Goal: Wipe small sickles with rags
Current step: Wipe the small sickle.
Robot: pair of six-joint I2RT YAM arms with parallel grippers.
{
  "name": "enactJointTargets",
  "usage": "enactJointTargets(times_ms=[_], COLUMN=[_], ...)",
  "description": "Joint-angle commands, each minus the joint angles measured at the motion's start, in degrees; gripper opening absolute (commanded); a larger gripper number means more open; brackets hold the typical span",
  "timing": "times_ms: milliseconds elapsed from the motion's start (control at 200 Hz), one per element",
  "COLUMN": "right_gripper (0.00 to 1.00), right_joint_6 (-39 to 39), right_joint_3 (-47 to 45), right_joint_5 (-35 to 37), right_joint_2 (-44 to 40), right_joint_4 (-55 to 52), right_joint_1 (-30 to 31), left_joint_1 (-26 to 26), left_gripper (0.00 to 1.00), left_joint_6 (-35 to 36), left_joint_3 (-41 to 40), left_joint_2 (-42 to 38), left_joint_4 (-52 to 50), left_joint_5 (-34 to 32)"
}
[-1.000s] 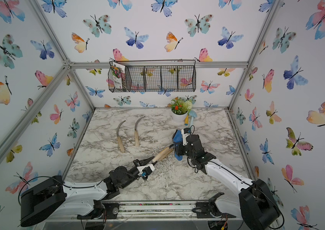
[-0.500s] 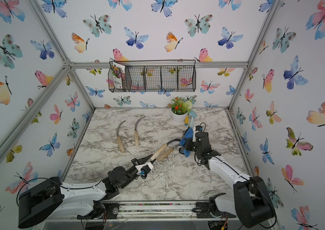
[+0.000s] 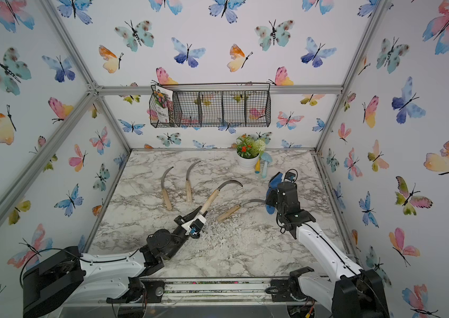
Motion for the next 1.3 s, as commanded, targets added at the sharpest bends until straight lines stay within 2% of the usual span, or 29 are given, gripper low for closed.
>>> enactJointTargets(times_ms=[0, 145, 390, 556, 806, 856, 1001, 1141, 1296], right_gripper=[0.02, 0.02, 0.02, 0.02, 0.02, 0.02, 0.02, 0.02, 0.02], right_joint_6=[-3.62, -7.74, -10.03, -12.01, -11.4, -10.23, -7.22, -6.09, -5.02], right_joint_3=[3.77, 9.6, 15.45, 16.86, 14.26, 14.3, 13.05, 10.32, 7.66], right_joint_5=[-5.35, -7.58, -10.11, -8.29, -6.39, -5.04, 5.23, -3.33, -8.83], right_joint_2=[1.51, 8.71, 17.15, 17.34, 15.47, 15.86, 16.22, 17.51, 20.15], right_joint_4=[1.69, 1.88, 3.62, 3.03, 5.06, 4.34, 3.42, 6.47, 9.3], right_joint_1=[0.59, 4.59, 12.92, 20.31, 29.79, 29.84, 28.91, 19.64, 10.44], left_joint_1=[-0.11, -0.11, -0.19, -0.17, -0.19, -0.19, -0.19, -0.17, -0.19], left_gripper=[0.0, 0.0, 0.0, 0.0, 0.0, 0.0, 0.0, 0.0, 0.0], left_joint_6=[-0.53, -0.92, -1.27, -1.37, -1.79, -1.98, -2.55, -3.19, -4.07], left_joint_3=[-1.13, -1.44, -0.68, -0.54, -0.12, -0.1, -0.56, -0.51, -0.98], left_joint_2=[-2.87, -4.79, -4.98, -4.24, -3.87, -4.12, -5.01, -5.36, -6.31], left_joint_4=[0.7, -0.53, -1.94, -1.43, -1.38, -1.56, -1.54, -1.36, -1.57], left_joint_5=[3.64, 5.28, 6.53, 6.05, 4.92, 5.05, 5.34, 4.81, 4.12])
